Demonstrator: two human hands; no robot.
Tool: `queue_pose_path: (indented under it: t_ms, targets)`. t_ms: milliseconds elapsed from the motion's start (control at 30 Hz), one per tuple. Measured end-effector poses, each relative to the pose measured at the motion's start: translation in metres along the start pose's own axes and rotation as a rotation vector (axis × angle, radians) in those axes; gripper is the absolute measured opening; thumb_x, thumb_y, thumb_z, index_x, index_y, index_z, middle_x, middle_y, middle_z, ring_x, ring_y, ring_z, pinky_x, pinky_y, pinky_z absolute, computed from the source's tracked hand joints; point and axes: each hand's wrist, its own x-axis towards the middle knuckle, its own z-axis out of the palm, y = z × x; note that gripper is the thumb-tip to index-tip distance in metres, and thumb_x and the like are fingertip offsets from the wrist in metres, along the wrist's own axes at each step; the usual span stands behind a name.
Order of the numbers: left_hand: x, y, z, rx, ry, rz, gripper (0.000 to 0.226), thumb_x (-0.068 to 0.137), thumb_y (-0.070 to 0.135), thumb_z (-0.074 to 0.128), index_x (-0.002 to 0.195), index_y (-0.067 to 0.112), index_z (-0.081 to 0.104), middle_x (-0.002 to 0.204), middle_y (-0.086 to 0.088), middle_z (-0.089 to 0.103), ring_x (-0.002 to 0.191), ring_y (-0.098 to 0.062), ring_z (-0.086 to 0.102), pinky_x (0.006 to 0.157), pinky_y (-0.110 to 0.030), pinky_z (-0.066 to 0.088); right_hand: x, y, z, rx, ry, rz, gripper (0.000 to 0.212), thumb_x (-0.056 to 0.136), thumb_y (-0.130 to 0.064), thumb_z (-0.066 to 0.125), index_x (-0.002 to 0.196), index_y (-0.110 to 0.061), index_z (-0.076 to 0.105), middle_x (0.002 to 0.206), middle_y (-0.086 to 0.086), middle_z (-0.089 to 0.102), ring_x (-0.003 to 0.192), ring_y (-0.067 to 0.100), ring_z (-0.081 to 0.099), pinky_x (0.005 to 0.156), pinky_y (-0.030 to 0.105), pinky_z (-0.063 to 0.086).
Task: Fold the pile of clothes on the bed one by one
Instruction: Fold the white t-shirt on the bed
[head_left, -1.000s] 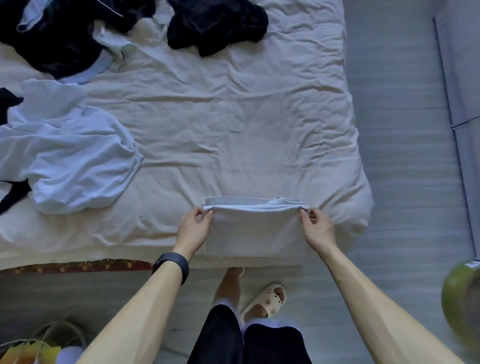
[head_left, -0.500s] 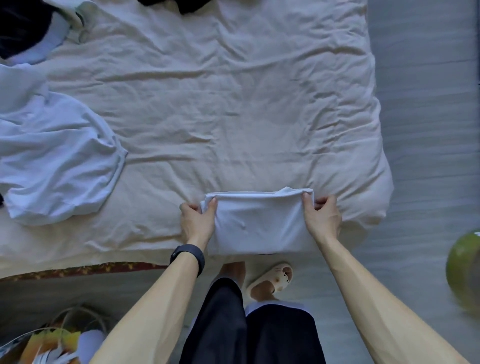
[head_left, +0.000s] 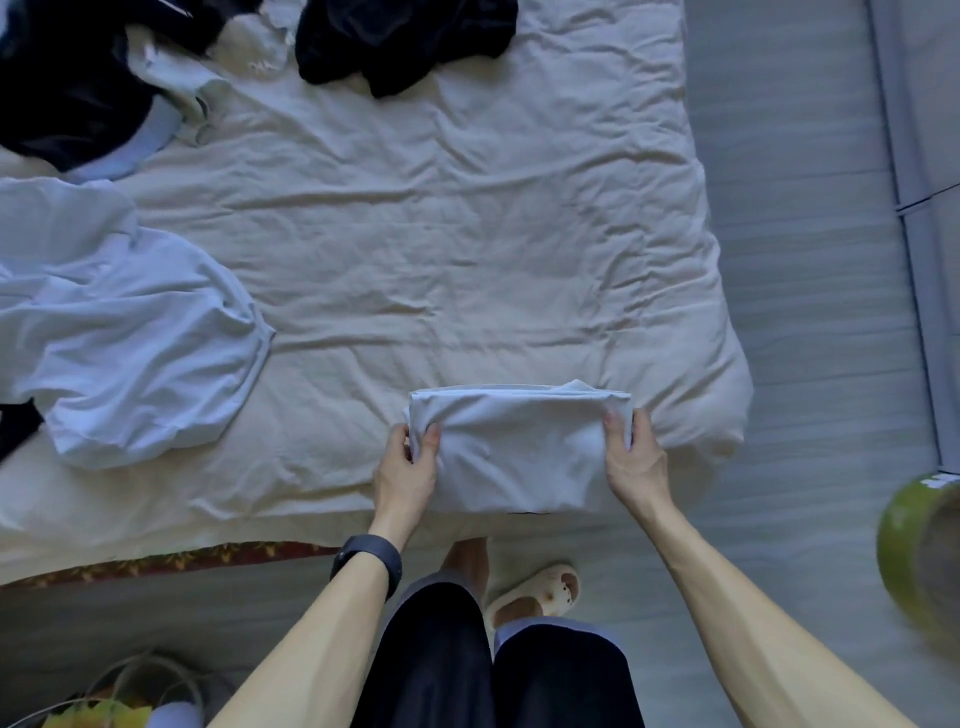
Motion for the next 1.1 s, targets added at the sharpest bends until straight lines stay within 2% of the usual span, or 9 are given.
queue_pose_path:
  t_ms: [67,167,300,400,567,733,833,933,1100]
  targets:
    - [-0.011,0.026,-0.005,0.025,0.097,0.091,0.04,0.1,0.054,0.044,0.092,0.015,0.044,0.071,-0.004,0.056,0.068,-0.023,0.056,0.06,-0.036,0.039,-0.011,-0.015,-0.006,0.029,0.09,-0.059,0.034,0.105,-0.05,0.04,0.099,-0.016,0.042,0.078,0.008,0.054,0.087,0.039,0.056,0.069,0.038,0.032]
    - [-0.024,0.062,-0.017,0.134,0.197,0.21,0.037,0.103,0.052,0.033,0.095,0.017,0.039,0.069,0.0,0.051,0.061,-0.025,0.048,0.059,-0.038,0.034,-0.022,-0.032,-0.029,0.017,0.213,-0.157,0.036,0.107,-0.047,0.037,0.108,-0.012,0.048,0.091,0.025,0.063,0.09,0.048,0.06,0.067,0.041,0.035]
    - [-0.056,0.108,-0.029,0.074,0.223,0.363,0.039,0.103,0.055,0.036,0.094,0.017,0.044,0.07,0.0,0.055,0.063,-0.025,0.053,0.059,-0.038,0.034,-0.047,-0.053,-0.091,0.031,0.357,-0.282,0.035,0.108,-0.04,0.04,0.099,-0.008,0.05,0.089,0.028,0.065,0.084,0.048,0.06,0.063,0.042,0.032]
    - [-0.09,0.143,-0.029,0.029,0.225,0.43,0.037,0.103,0.052,0.038,0.094,0.018,0.046,0.073,0.003,0.057,0.066,-0.025,0.053,0.062,-0.038,0.035,-0.072,-0.053,-0.134,0.114,0.445,-0.314,0.039,0.107,-0.044,0.04,0.094,-0.009,0.05,0.084,0.024,0.064,0.083,0.047,0.06,0.062,0.04,0.033]
    - [-0.18,0.211,-0.027,-0.035,0.186,0.579,0.041,0.102,0.053,0.041,0.096,0.014,0.05,0.08,-0.001,0.06,0.076,-0.03,0.056,0.065,-0.039,0.04,-0.131,-0.048,-0.232,0.298,0.501,-0.32,0.041,0.104,-0.046,0.045,0.091,-0.008,0.054,0.072,0.002,0.058,0.083,0.039,0.059,0.065,0.038,0.033]
    - [-0.271,0.294,-0.015,-0.108,0.067,0.759,0.037,0.098,0.052,0.052,0.083,0.019,0.057,0.082,0.0,0.065,0.079,-0.026,0.062,0.072,-0.041,0.051,-0.192,-0.024,-0.346,0.485,0.477,-0.377,0.045,0.103,-0.053,0.046,0.09,-0.012,0.06,0.079,-0.002,0.061,0.078,0.023,0.058,0.069,0.037,0.043]
    - [-0.314,0.329,0.004,-0.15,-0.026,0.82,0.05,0.096,0.057,0.053,0.073,0.013,0.055,0.073,-0.002,0.062,0.073,-0.025,0.06,0.067,-0.038,0.047,-0.217,-0.001,-0.4,0.475,0.608,-0.429,0.032,0.106,-0.042,0.045,0.095,-0.017,0.062,0.081,-0.005,0.064,0.083,0.026,0.059,0.07,0.036,0.041]
    - [-0.351,0.355,0.033,-0.198,-0.065,0.901,0.049,0.094,0.059,0.055,0.082,0.012,0.061,0.076,0.001,0.069,0.073,-0.02,0.065,0.068,-0.036,0.051,-0.231,0.015,-0.446,0.464,0.751,-0.472,0.027,0.107,-0.036,0.044,0.097,-0.016,0.059,0.08,-0.01,0.059,0.084,0.027,0.057,0.07,0.034,0.036]
    - [-0.406,0.402,0.074,-0.2,0.008,1.042,0.036,0.098,0.057,0.048,0.091,0.023,0.061,0.077,0.007,0.067,0.07,-0.006,0.061,0.061,-0.027,0.046,-0.24,0.029,-0.513,0.432,0.912,-0.55,0.039,0.097,-0.055,0.033,0.104,-0.022,0.051,0.09,-0.003,0.061,0.084,0.023,0.055,0.072,0.034,0.038]
